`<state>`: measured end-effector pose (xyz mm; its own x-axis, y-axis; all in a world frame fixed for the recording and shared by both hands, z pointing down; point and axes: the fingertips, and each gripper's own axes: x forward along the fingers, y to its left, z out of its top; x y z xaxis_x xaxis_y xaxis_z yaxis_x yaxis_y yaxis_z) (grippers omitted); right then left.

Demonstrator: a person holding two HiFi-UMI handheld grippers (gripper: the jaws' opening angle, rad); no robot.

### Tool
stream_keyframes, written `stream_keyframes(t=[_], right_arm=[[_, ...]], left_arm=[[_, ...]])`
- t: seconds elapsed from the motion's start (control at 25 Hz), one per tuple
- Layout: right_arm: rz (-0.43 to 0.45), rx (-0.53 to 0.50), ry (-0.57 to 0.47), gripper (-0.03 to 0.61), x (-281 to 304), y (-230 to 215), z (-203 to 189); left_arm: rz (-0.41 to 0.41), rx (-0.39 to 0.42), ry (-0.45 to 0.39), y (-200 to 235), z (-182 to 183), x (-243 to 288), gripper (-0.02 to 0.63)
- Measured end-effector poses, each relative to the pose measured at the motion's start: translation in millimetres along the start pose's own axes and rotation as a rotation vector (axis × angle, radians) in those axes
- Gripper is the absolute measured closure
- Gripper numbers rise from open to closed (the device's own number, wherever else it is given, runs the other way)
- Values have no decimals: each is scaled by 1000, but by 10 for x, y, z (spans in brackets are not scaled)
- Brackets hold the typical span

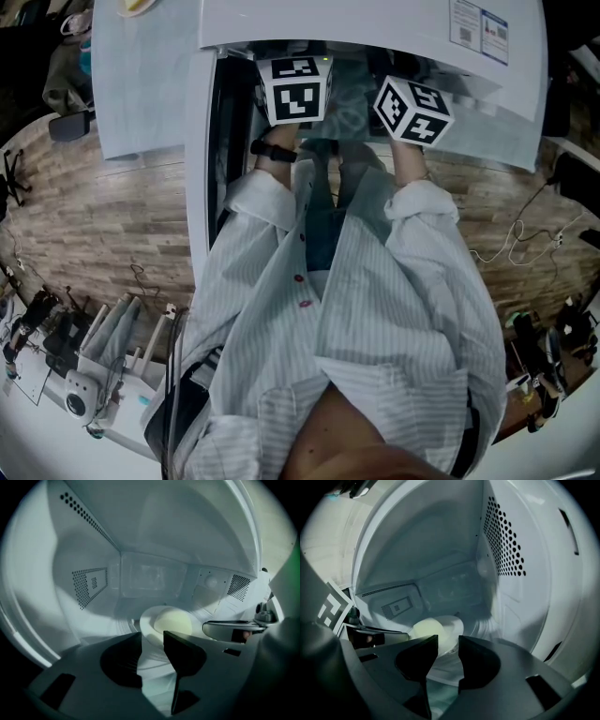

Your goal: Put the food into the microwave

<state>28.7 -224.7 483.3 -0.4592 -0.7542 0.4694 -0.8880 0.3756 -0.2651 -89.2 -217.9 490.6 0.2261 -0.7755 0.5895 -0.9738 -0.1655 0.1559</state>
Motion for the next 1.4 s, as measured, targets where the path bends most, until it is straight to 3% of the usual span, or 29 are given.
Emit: stream_keyframes(t=[0.24,0.48,0.8,0.96,1.2,1.4], right_arm=[[44,4,-11,443,-136,120,31],[144,27,-5,443,-377,315,97],[266,7,6,448,-742,570,242],[317,-9,-21,452,-935,677,409],[376,-29,-104,506,-1243,787,770],[427,-55,-139,526,-1458,877,953]], left_arm=[[-16,-20,-38,-43,-23,-220,460],[-88,-11,-76,-328,2,-513,465],[-65,-26,-118,-512,162,-931,509],[-103,-49,-165,-658,319,-1145,518],[-130,10,-220,-896,543,-1402,547],[-177,-7,-274,-1073,702,-1601,575]])
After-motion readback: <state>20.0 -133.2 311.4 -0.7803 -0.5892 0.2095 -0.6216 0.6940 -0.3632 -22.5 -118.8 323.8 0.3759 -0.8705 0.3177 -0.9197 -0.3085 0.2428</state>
